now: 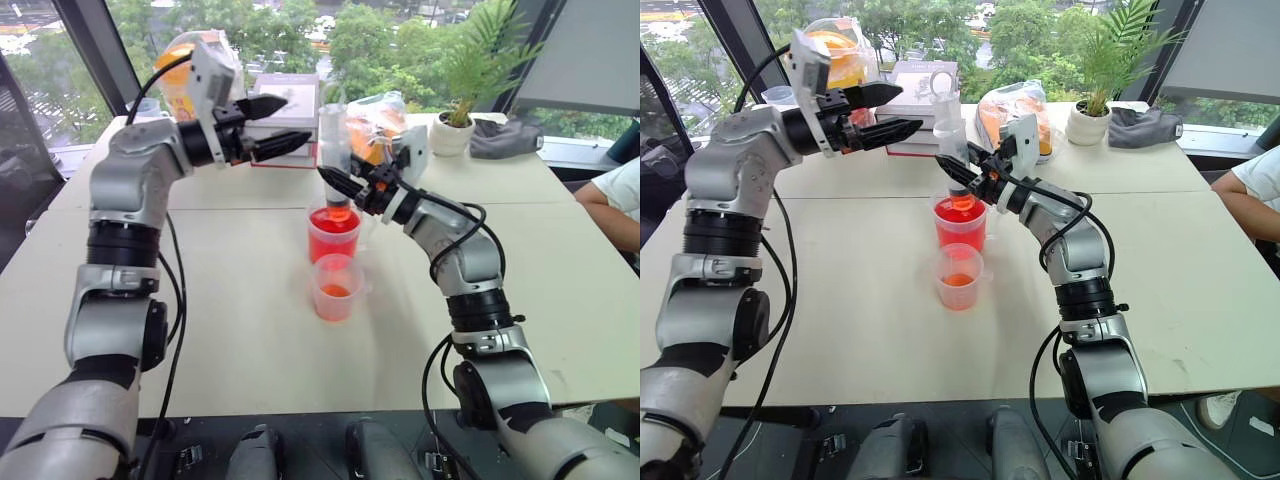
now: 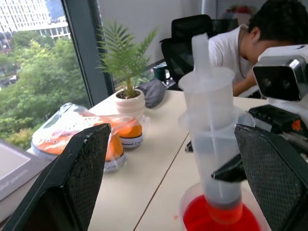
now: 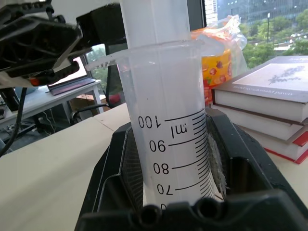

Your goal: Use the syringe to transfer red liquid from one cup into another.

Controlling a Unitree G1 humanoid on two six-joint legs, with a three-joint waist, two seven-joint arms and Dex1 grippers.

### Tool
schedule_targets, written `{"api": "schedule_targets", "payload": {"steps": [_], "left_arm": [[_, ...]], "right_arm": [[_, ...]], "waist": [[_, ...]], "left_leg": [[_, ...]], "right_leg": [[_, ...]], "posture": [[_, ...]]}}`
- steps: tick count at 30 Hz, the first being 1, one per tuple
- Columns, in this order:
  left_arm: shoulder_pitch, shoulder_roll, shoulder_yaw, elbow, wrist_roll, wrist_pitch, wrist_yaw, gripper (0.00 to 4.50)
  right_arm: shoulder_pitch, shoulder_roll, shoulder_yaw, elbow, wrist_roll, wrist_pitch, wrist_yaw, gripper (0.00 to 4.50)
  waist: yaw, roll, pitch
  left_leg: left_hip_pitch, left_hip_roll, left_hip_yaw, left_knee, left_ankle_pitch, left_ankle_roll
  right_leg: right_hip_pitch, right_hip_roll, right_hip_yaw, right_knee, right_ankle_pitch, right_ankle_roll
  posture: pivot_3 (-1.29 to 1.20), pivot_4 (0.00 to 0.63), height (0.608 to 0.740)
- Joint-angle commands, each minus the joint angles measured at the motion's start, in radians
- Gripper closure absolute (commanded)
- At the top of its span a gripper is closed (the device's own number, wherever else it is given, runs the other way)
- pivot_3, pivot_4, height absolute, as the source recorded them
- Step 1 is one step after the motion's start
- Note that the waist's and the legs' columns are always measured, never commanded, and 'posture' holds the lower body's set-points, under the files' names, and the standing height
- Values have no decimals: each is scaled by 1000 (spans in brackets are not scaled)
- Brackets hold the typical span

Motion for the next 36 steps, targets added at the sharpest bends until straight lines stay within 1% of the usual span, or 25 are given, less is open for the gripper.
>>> {"api": "schedule_targets", "payload": {"steps": [1,4,6,7,12,15,17,23,25,28,33,36], "left_arm": [[32,35,38,-94,-28,34,5,297],[74,59,41,-115,-23,48,6,297],[100,72,45,-131,-25,59,3,297],[114,80,44,-144,-27,66,-1,297],[143,97,45,-182,-38,94,-9,297],[141,95,41,-201,-55,112,-19,297],[139,89,38,-233,-83,134,-33,297],[113,46,44,-333,-198,240,-45,297],[96,30,61,-360,-258,293,-37,297],[66,10,59,-363,-292,312,-29,297],[33,-18,39,-336,-310,315,-32,297],[24,-44,17,-320,-290,305,-19,297]], "right_arm": [[-60,-48,-62,-135,76,50,13,2992],[-55,-105,-92,-257,190,175,52,2992],[-16,-162,-90,-362,266,263,101,2992],[5,-181,-92,-411,298,299,104,2992],[95,-188,-103,-563,388,395,33,2992],[157,-154,-90,-601,392,393,-22,2992],[206,-134,-63,-617,361,364,-41,2992],[316,-94,-1,-634,301,298,-76,2992],[336,-95,16,-633,284,282,-75,2992],[351,-97,29,-628,268,267,-74,2992],[356,-101,42,-616,250,252,-71,2992],[356,-101,47,-612,243,247,-71,2992]], "waist": [[4,0,0],[5,0,0],[6,0,0],[6,0,0],[3,0,0],[3,0,0],[4,0,0],[6,0,0],[6,0,0],[6,0,0],[1,0,0],[3,0,0]], "left_leg": [[0,0,0,0,0,0],[-1,0,0,0,0,0],[-1,0,0,0,0,0],[0,0,-1,0,0,0],[0,0,-1,0,0,0],[0,0,-1,1,0,0],[0,0,-1,1,0,0],[0,0,-1,1,0,0],[0,0,-1,1,0,0],[0,0,-1,1,0,0],[1,0,-2,1,0,0],[1,0,-2,1,0,0]], "right_leg": [[0,0,0,0,0,0],[0,0,0,-1,0,0],[0,0,0,-1,0,0],[0,0,0,-1,0,0],[1,0,0,0,0,0],[1,0,0,0,0,0],[1,0,0,0,0,0],[1,0,0,-1,0,0],[1,0,0,-1,0,0],[1,0,0,-1,0,0],[2,1,0,-1,0,0],[2,1,0,-1,0,0]], "posture": [[0,150,740],[0,150,740],[0,150,740],[0,150,740],[0,150,740],[0,150,740],[0,150,740],[0,150,740],[0,150,740],[0,150,740],[0,150,740],[0,150,740]]}}
